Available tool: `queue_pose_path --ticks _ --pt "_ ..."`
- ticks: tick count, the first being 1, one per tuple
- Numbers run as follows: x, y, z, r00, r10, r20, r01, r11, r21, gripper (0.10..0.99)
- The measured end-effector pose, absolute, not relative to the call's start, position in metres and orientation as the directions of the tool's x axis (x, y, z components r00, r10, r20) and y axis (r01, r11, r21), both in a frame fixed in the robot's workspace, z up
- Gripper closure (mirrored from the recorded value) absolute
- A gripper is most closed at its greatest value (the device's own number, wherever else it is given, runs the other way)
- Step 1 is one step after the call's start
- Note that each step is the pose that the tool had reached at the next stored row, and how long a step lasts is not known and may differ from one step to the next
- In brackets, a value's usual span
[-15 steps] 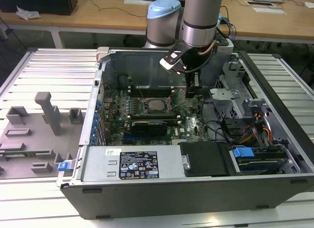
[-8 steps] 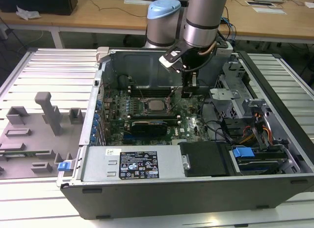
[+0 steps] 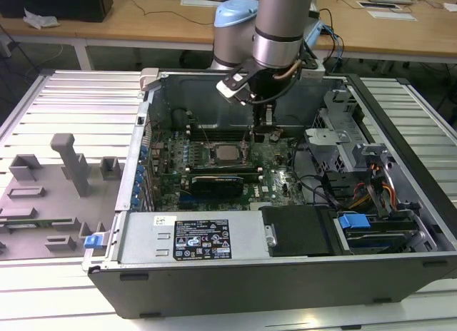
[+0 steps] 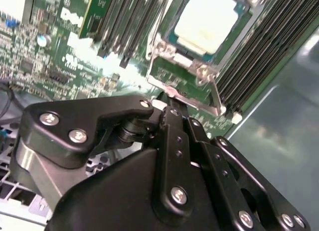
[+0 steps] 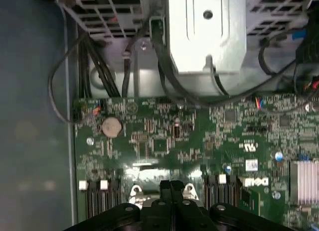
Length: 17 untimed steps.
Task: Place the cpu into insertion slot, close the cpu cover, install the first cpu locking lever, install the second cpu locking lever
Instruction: 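Close the cpu cover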
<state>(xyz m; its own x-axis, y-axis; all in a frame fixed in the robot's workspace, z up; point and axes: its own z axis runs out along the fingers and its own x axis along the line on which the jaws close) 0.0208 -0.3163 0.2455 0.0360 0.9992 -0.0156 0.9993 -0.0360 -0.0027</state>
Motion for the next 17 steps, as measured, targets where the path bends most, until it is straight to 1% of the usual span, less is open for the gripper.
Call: queue_pose_path --ticks 10,17 --pt "0.002 -0.316 0.245 0.036 0.999 -0.015 0.999 -0.036 0.001 0.980" --pt "-0.028 -0.316 0.243 0.036 0.999 -0.015 0.999 -0.036 0.007 0.980"
